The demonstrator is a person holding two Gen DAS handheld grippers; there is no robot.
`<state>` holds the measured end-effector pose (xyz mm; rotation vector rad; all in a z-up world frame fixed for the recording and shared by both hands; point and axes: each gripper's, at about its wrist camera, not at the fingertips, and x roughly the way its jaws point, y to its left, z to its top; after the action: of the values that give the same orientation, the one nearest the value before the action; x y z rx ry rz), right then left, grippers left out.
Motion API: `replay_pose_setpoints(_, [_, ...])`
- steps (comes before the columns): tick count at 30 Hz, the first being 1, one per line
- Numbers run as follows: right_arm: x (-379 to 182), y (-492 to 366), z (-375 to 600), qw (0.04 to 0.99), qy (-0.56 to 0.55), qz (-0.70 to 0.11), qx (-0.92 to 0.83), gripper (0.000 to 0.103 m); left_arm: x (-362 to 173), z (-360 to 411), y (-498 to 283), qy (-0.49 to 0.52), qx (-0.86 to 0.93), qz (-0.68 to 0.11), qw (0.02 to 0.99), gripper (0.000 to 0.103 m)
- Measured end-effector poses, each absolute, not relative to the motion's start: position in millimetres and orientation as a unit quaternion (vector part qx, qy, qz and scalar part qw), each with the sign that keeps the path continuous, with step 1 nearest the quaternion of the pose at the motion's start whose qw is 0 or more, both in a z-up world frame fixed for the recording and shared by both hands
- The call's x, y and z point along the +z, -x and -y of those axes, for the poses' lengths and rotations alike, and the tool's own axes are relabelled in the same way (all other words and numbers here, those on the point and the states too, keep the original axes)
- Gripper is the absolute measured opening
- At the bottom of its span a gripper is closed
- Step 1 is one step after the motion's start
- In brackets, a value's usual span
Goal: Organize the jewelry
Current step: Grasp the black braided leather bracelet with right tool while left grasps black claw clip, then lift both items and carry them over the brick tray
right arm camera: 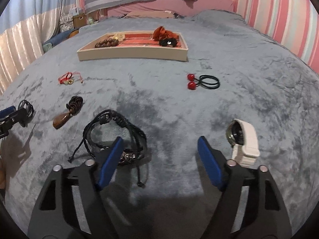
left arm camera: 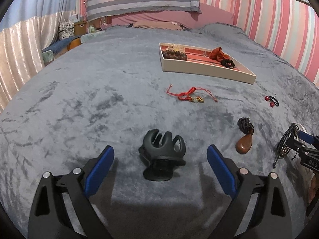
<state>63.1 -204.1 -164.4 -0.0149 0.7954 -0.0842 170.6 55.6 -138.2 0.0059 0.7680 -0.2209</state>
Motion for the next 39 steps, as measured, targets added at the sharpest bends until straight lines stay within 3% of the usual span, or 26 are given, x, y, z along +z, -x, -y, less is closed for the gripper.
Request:
replay_pose_setpoints(4, [-171,-69,200,0.916,0.008,-0.399,-0.036,0.058,-145,-55,-176,-0.001,-0.115,-0.390,0.914,0.076])
replay_pose_setpoints(9, [-175,-72,201,0.914,0.000,-0.406,-0.026,0.043,-149,-55,-179,0.003,-0.118,-0.399,0.909,0.071])
replay_pose_setpoints(11, [-176,-72,201,0.914,-0.005,-0.405,-0.020,0.038,-150,-55,-179,0.001,-0.117,-0.402,0.908,0.061])
replay_pose_setpoints(14, [-177,-74,201,0.914,-0.011,-0.406,-0.012,0.022,-151,-57,-181,0.005,-0.117,-0.402,0.908,0.054])
replay_pose_setpoints(19, [-176,-73,202,0.915,-0.022,-0.404,-0.002,0.017,-150,-59,-181,0.009,-0.118,-0.402,0.908,0.051])
replay_pose_setpoints(21, [-175,-72,203,0.915,-0.025,-0.402,-0.003,0.010,-150,-59,-181,0.009,-0.118,-0.401,0.908,0.051])
replay_pose_setpoints(39, [-159,-74,209,0.924,-0.048,-0.380,0.011,0.007,-135,-64,-178,0.016,-0.110,-0.383,0.917,0.050])
